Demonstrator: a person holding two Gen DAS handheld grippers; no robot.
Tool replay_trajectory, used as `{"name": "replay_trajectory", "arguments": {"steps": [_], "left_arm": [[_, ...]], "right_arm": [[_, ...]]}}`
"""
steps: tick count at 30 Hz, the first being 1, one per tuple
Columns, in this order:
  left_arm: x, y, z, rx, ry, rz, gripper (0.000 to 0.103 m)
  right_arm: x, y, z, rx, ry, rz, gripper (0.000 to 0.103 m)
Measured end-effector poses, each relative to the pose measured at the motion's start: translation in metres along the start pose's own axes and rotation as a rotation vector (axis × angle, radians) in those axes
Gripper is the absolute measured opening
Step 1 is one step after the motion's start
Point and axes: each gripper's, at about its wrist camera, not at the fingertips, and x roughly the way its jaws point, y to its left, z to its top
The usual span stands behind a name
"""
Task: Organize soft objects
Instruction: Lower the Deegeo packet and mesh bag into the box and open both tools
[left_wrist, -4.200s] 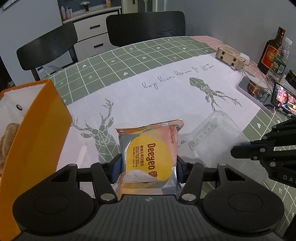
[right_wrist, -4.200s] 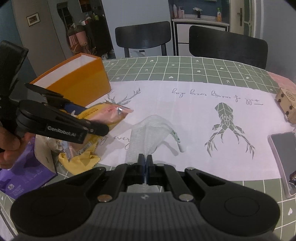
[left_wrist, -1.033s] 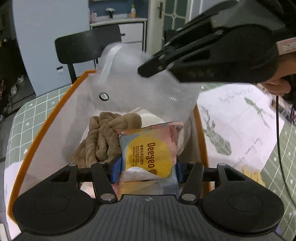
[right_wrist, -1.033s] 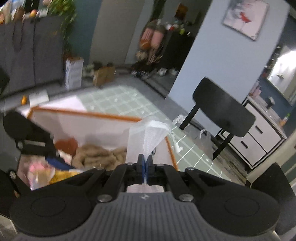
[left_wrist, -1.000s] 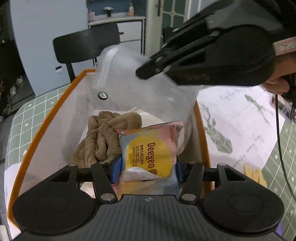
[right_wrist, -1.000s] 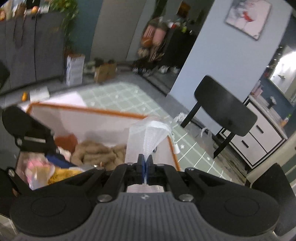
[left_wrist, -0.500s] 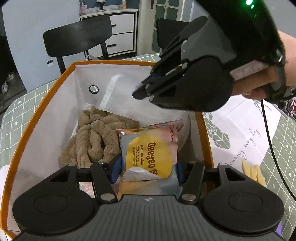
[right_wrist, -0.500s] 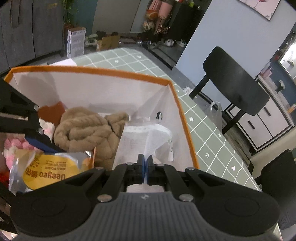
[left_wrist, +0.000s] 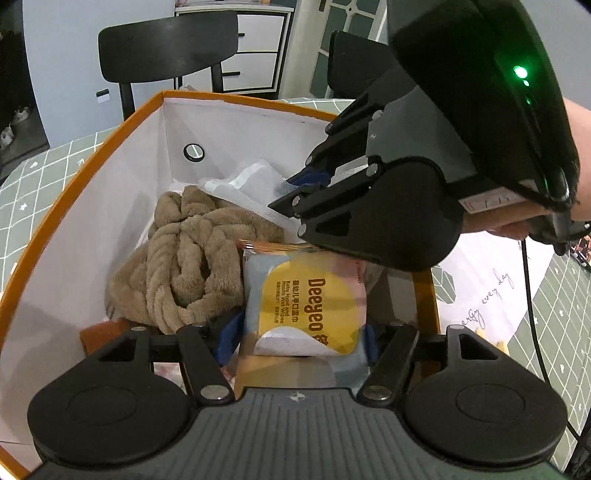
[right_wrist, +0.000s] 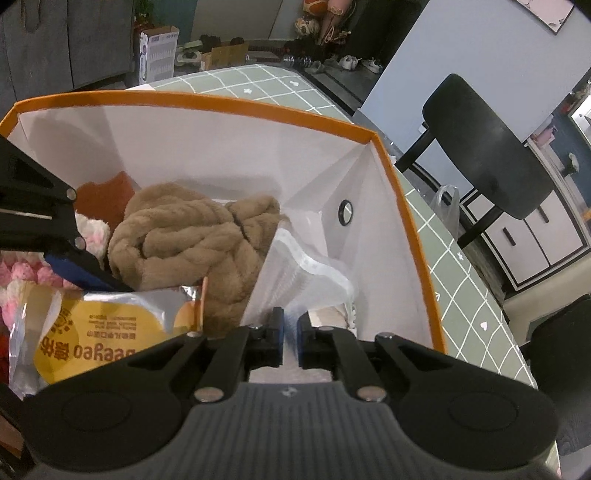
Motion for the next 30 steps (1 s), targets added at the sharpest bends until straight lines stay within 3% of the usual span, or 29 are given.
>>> {"name": "replay_trajectory", "arguments": {"steps": [3, 5, 6, 14, 22, 30], "left_arm": [[0.0, 0.001, 0.0, -0.016, 0.003, 0.003, 0.079], [-0.002, 0.004, 0.001, -0.034, -0.004, -0.004, 0.079], [-0.003, 0.006, 0.0, -0.046, -0.008, -0.008, 0.079], [-0.021, 0.014, 0.003, -0.124, -0.064, 0.01, 0.079], [-0.052, 0.006, 0.005, -0.117, -0.134, 0.025, 0.079], [-0.073, -0.001, 0.0, -0.106, -0.155, 0.045, 0.079]], "right_arm": [[-0.003, 0.003, 0.001, 0.0, -0.001, -0.025, 0.024], [-0.008, 0.002, 0.002, 0.012, -0.012, -0.038, 0.04], [-0.012, 0.002, 0.001, 0.018, -0.021, -0.046, 0.042], [-0.039, 0.0, 0.001, 0.026, -0.051, -0.068, 0.046], [-0.062, 0.004, 0.002, 0.024, -0.078, -0.085, 0.048], [-0.095, 0.017, -0.003, 0.004, -0.104, -0.098, 0.05]]}}
